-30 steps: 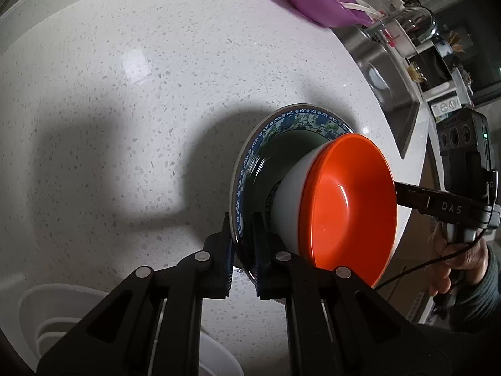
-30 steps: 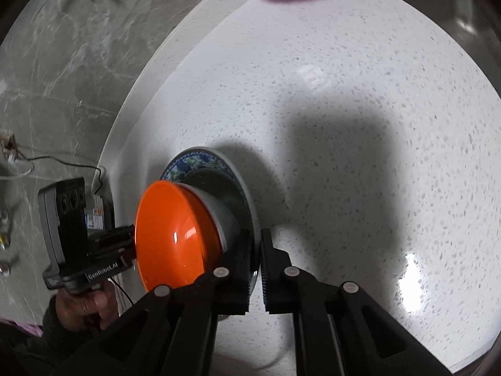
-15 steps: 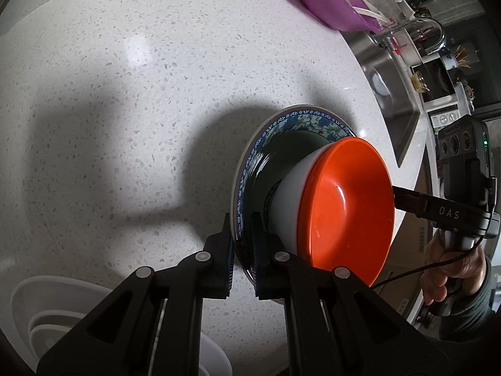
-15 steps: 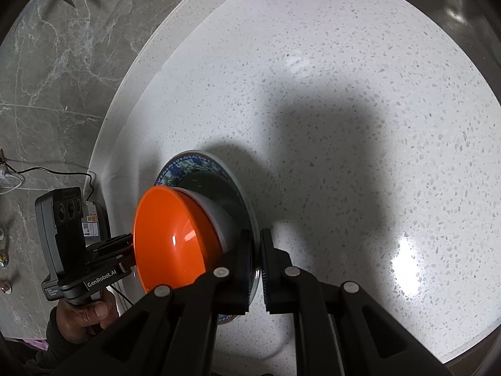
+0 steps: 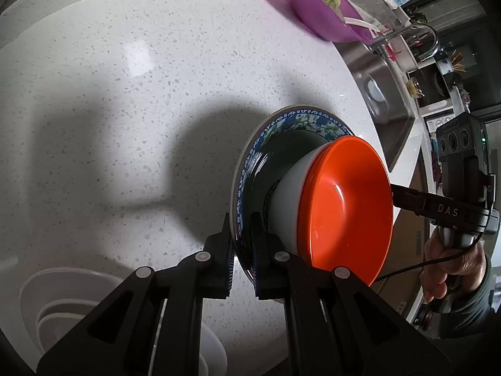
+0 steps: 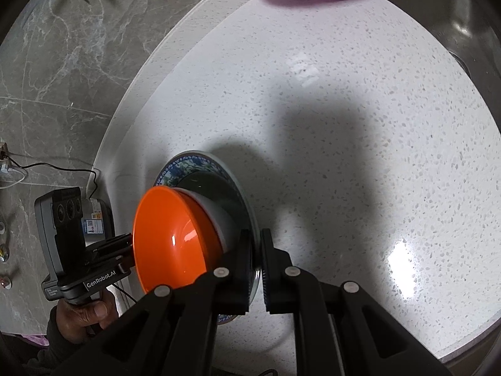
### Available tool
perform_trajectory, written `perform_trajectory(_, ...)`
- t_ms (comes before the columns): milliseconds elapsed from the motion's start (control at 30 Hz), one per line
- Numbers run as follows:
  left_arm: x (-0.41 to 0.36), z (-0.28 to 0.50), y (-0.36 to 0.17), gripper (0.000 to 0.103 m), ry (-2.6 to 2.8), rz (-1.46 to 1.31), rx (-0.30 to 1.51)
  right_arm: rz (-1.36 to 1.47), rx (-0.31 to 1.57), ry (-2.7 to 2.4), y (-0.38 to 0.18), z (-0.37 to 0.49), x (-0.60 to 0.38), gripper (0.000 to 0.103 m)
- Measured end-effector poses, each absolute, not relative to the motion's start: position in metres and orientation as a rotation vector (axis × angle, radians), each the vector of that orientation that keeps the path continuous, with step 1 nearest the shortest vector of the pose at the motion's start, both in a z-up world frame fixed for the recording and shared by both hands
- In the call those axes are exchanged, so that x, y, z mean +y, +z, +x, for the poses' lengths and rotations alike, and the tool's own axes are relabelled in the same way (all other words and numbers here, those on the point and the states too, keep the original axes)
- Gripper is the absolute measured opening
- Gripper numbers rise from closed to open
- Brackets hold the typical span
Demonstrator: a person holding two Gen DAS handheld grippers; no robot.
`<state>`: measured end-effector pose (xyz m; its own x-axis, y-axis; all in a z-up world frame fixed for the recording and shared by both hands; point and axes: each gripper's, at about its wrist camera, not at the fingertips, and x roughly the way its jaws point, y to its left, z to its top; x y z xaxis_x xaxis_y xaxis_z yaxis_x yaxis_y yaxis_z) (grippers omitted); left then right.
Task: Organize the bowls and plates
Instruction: 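Lift the nested bowls with both grippers and carry them over the white plate stack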
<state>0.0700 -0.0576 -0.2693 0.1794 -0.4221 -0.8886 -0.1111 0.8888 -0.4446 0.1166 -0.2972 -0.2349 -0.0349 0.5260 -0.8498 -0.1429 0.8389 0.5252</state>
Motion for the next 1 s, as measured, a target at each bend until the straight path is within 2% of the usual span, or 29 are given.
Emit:
perform_trajectory(400, -0.025, 0.038, -0.236, 0.005, -0.175, -0.497, 1.348, 0.265, 1.514, 0.625, -0.214, 0.103, -0.268, 0.01)
perform_trajectory(1000, 0.065, -0.058, -0.194, 0.005, -0.02, -0.605, 1.276, 0.155, 1.573, 0.801, -0.195, 0.066, -0.183, 0.01)
